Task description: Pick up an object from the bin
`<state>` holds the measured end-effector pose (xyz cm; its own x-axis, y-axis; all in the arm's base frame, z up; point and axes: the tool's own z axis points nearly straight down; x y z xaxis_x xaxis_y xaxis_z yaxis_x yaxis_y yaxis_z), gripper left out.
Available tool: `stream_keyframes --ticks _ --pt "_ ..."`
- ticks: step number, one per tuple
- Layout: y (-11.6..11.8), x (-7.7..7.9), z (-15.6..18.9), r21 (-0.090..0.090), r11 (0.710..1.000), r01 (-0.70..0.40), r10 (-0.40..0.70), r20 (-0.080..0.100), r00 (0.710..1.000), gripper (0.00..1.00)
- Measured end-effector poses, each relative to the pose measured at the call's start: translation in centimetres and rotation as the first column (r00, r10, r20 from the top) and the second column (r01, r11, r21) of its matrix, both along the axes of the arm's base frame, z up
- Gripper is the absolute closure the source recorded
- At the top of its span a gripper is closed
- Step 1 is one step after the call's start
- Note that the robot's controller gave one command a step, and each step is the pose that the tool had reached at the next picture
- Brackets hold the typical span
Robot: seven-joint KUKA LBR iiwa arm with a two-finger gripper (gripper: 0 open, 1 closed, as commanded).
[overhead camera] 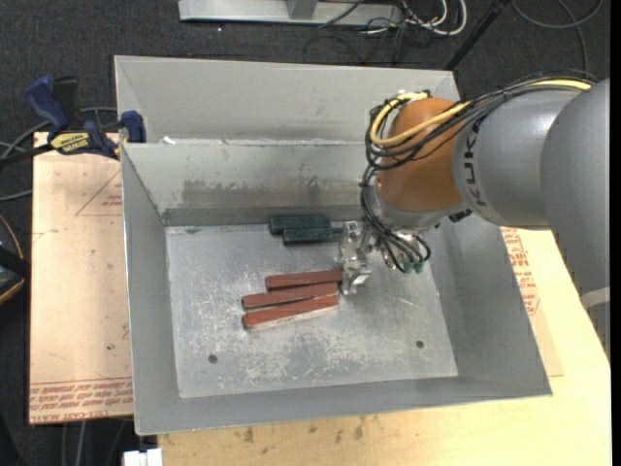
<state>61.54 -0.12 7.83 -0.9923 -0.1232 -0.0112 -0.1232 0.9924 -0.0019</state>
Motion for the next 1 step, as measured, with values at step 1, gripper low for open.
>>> stream_keyframes --ticks 1 --pt "-2.48 -4.27 1.51 0.003 1.000 0.026 -0.026 -0.008 1.000 1.00"
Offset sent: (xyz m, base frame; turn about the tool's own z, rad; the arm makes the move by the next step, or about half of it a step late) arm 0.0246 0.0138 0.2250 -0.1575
